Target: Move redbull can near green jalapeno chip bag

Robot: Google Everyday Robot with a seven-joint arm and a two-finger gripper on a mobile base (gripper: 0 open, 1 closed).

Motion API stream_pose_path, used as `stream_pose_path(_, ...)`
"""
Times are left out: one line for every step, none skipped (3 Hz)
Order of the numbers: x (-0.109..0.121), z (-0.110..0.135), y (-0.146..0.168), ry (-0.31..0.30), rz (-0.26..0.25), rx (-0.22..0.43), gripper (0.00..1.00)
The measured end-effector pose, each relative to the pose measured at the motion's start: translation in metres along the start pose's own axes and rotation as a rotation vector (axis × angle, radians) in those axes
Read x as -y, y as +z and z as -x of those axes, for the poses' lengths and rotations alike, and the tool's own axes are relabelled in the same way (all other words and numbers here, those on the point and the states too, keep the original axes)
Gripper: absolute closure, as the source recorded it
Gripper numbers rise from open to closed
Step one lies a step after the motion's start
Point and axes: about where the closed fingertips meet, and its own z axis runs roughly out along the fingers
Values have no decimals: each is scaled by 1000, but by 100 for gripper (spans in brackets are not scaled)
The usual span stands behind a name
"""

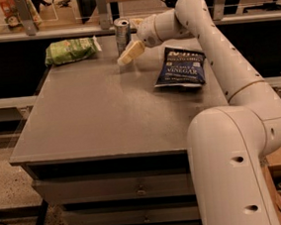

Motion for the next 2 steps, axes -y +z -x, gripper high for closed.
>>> stream_pose_path(-6, 11, -7, -10, 6, -17, 0)
stream_pose_path(-26, 41, -49, -24, -29, -48, 0)
